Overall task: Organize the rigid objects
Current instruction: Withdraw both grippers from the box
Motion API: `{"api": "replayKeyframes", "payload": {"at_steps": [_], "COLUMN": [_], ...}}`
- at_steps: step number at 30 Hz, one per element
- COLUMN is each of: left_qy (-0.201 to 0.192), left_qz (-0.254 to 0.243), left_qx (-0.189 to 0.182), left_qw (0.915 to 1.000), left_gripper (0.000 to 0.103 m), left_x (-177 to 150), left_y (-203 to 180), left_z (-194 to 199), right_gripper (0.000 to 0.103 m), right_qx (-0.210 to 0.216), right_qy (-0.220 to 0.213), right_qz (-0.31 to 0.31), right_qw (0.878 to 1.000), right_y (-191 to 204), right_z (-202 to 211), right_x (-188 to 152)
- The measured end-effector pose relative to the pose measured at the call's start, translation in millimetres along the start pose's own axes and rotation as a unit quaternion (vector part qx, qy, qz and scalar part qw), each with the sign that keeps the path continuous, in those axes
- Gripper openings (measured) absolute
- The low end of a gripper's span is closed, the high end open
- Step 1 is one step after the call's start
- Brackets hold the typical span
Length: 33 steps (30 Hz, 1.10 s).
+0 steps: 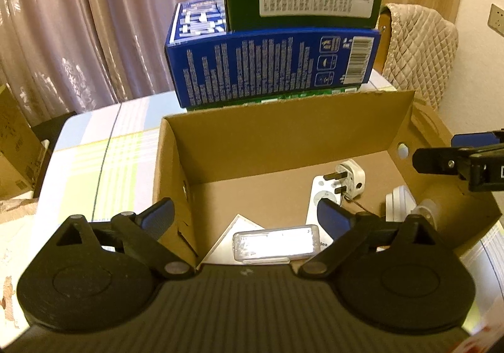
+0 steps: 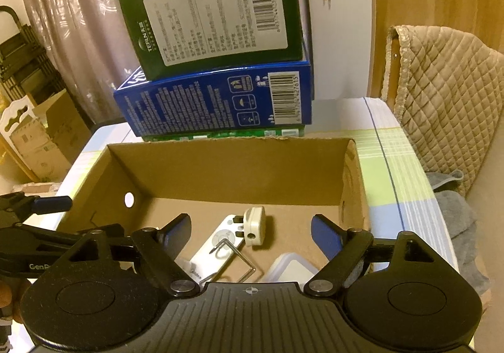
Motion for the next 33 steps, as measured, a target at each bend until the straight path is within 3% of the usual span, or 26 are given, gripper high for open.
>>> {"api": "replayKeyframes", "payload": {"at_steps": [16, 21, 28, 33], "left_qy": [-0.038, -0.038, -0.067, -0.076], "left_qz": [0.023, 0.043, 0.057, 0.047], "left_qx": [0.002, -0.005, -0.01, -0.001], "left_qw": [0.999, 0.9983, 0.996, 0.996], "left_gripper": [0.102, 0.102, 0.101, 0.101], "left_x": [-14.1, -31.1, -57.5, -80.4], "left_y": [-17.0, -21.8, -36.8, -52.9], "left_z": [83.2, 116.5, 174.3, 210.8], "right_gripper": [0.08, 0.08, 0.08, 0.08], "right_qx": [-0.01, -0.004, 0.008, 0.017], "right_qy": [0.01, -0.001, -0.03, -0.038], "right_qz": [0.011, -0.001, -0.013, -0.011], "right_qw": [1.0, 1.0, 0.999, 0.999], "right_y": [1.0, 0.6, 4.3, 6.4], "right_z": [66.6, 99.3, 156.5, 194.2], "right_x": [-24.2, -39.2, -56.2, -78.7]}}
Point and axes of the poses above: each gripper's, at about its wrist camera, not at the fingertips, and z roughly against the way its jaws point, y to its left, x to its top, the point moved 6 cm from there along -z, roughly the way its jaws point, and after that the axes turned 9 degrees about -x, right-handed, at the moved point
